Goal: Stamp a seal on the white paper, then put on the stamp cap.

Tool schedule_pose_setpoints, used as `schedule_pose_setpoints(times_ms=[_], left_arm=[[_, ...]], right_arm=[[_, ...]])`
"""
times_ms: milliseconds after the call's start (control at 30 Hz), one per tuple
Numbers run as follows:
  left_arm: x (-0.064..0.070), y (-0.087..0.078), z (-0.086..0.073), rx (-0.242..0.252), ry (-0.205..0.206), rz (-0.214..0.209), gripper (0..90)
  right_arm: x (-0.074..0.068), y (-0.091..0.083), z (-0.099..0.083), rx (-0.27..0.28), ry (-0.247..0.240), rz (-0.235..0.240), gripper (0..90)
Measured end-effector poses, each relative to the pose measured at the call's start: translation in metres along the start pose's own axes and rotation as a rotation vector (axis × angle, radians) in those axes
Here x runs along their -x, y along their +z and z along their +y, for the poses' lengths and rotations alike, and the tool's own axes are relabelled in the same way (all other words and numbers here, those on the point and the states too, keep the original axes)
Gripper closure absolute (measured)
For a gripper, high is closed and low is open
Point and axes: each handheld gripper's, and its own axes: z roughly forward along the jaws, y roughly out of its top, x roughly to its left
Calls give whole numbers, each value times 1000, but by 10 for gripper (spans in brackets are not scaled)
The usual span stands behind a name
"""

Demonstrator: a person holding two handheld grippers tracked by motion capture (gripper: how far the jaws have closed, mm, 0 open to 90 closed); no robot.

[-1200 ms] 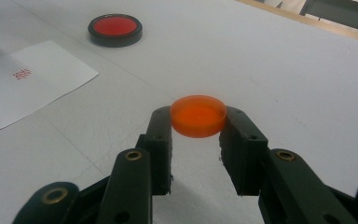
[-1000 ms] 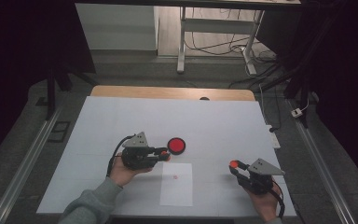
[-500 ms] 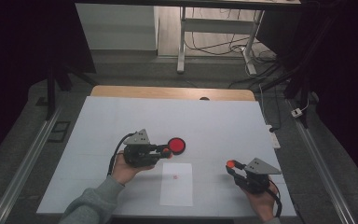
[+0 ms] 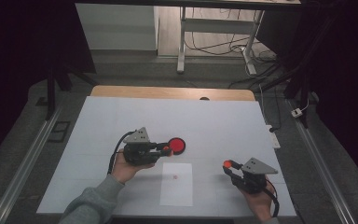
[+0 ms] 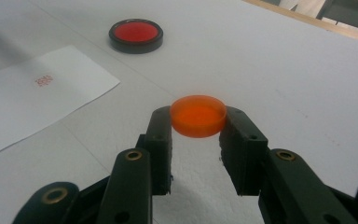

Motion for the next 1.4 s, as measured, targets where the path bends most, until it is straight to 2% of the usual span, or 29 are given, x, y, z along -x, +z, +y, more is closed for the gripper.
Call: schedule_pose_setpoints(times_ms=[300, 700, 800, 933, 1133, 1400], left_arm=[[0, 2, 0, -9, 3, -1, 718], [0, 3, -1, -16, 2, -1, 719], [1, 3, -1, -18, 3, -2, 718], [1, 4, -1, -21, 4, -3, 718], [1, 5, -2, -25, 4, -2, 718], [1, 6, -2, -27, 5, -3, 718]], right_arm=[[-7, 5, 6, 13, 4, 26, 639], [-22, 20, 18, 20, -19, 71, 639], [-25, 24, 20, 38, 2, 105, 639], [-29, 28, 25, 50, 11, 119, 639], [-40, 39, 32, 42, -16, 143, 639], [-49, 50, 37, 42, -23, 166, 639]])
